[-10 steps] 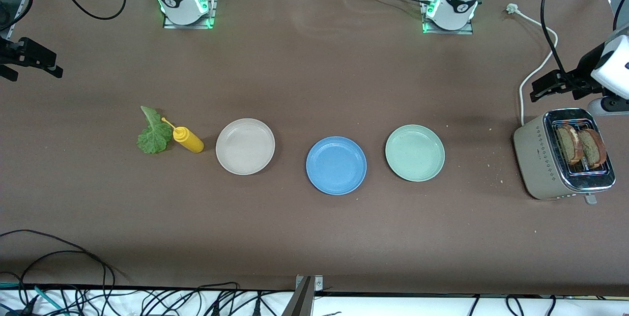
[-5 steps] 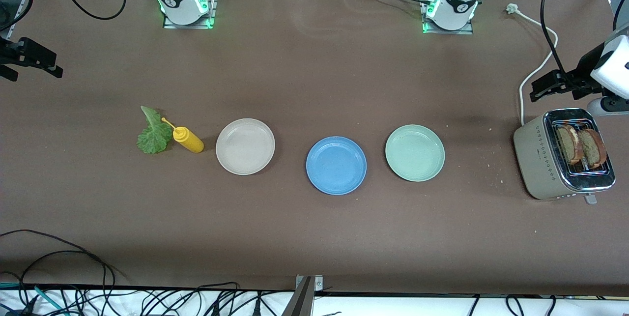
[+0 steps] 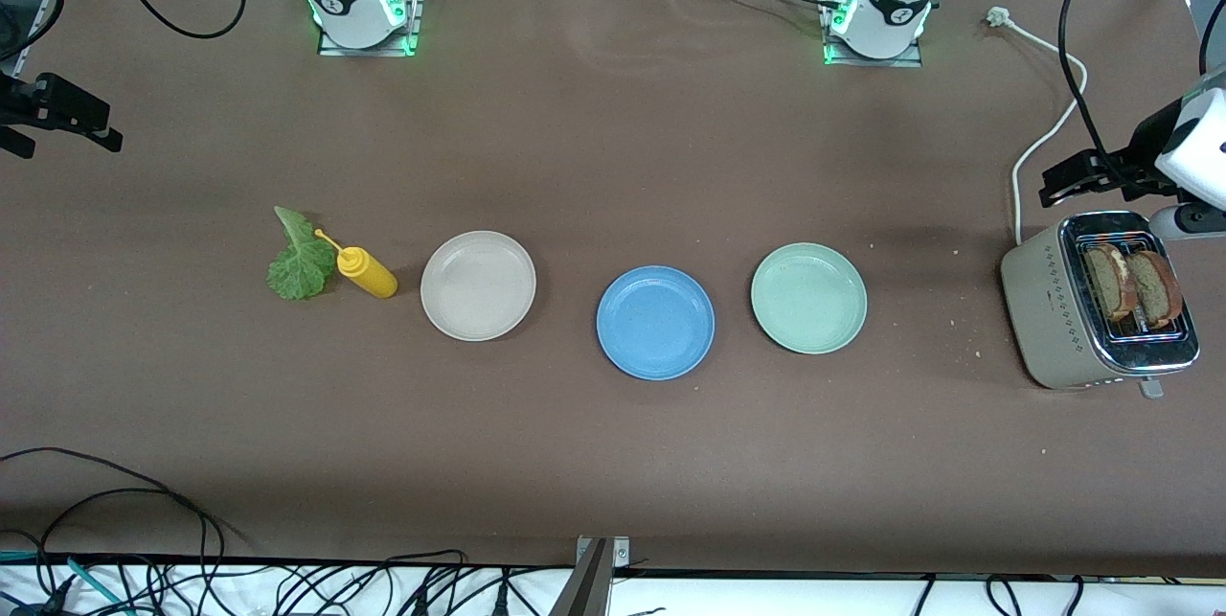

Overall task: Make sandwich in blue plate with both arms
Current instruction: 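Lower the left gripper onto a bread slice in the toaster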

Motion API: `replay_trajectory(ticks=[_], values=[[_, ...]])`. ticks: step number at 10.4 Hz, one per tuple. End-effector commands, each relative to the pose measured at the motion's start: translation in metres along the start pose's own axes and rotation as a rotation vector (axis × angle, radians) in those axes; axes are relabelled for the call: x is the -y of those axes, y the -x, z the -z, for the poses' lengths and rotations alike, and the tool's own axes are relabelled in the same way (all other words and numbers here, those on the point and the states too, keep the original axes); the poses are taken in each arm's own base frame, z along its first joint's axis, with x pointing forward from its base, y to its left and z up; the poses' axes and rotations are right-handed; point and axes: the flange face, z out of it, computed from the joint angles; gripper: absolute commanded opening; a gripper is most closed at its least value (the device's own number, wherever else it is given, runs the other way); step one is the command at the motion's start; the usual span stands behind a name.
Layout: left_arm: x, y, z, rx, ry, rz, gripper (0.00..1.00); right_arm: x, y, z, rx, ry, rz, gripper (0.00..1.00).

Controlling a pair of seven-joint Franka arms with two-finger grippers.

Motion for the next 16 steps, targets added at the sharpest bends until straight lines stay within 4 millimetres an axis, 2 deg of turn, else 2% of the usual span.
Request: replay_trajectory(ticks=[1, 4, 5, 6, 8, 10, 11, 12, 14, 16], values=[[0.025, -0.02, -0.025, 0.037, -0.019, 0.027, 1.0, -0.001, 0.003, 0.008, -0.003, -0.001, -0.005, 1.0], [0.071, -0.051, -0.058, 0.075, -0.073, 0.086, 1.0, -0.001, 0.003, 0.008, -0.003, -0.001, -0.007, 1.0], [0.082, -0.059, -0.063, 0.047, -0.078, 0.096, 1.0, -0.001, 0.003, 0.008, -0.003, -0.001, -0.005, 1.0], [0.103, -0.065, -0.066, 0.006, -0.078, 0.126, 1.0, -0.001, 0.003, 0.008, -0.003, -0.001, -0.005, 1.0], [0.119, -0.079, -0.091, 0.007, -0.121, 0.123, 1.0, -0.001, 0.003, 0.008, -0.003, -0.001, -0.005, 1.0], [0.121, -0.085, -0.103, 0.007, -0.136, 0.12, 1.0, -0.001, 0.003, 0.008, -0.003, -0.001, -0.005, 1.0], [0.123, -0.093, -0.123, 0.026, -0.135, 0.117, 1.0, -0.001, 0.003, 0.008, -0.003, -0.001, -0.003, 1.0], [0.128, -0.099, -0.134, 0.01, -0.131, 0.12, 1.0, -0.001, 0.003, 0.008, -0.003, -0.001, -0.003, 1.0], [0.147, -0.103, -0.156, 0.033, -0.128, 0.14, 1.0, -0.001, 0.003, 0.008, -0.003, -0.001, -0.003, 1.0], [0.156, -0.105, -0.176, 0.063, -0.144, 0.143, 1.0, -0.001, 0.003, 0.008, -0.003, -0.001, -0.002, 1.0]])
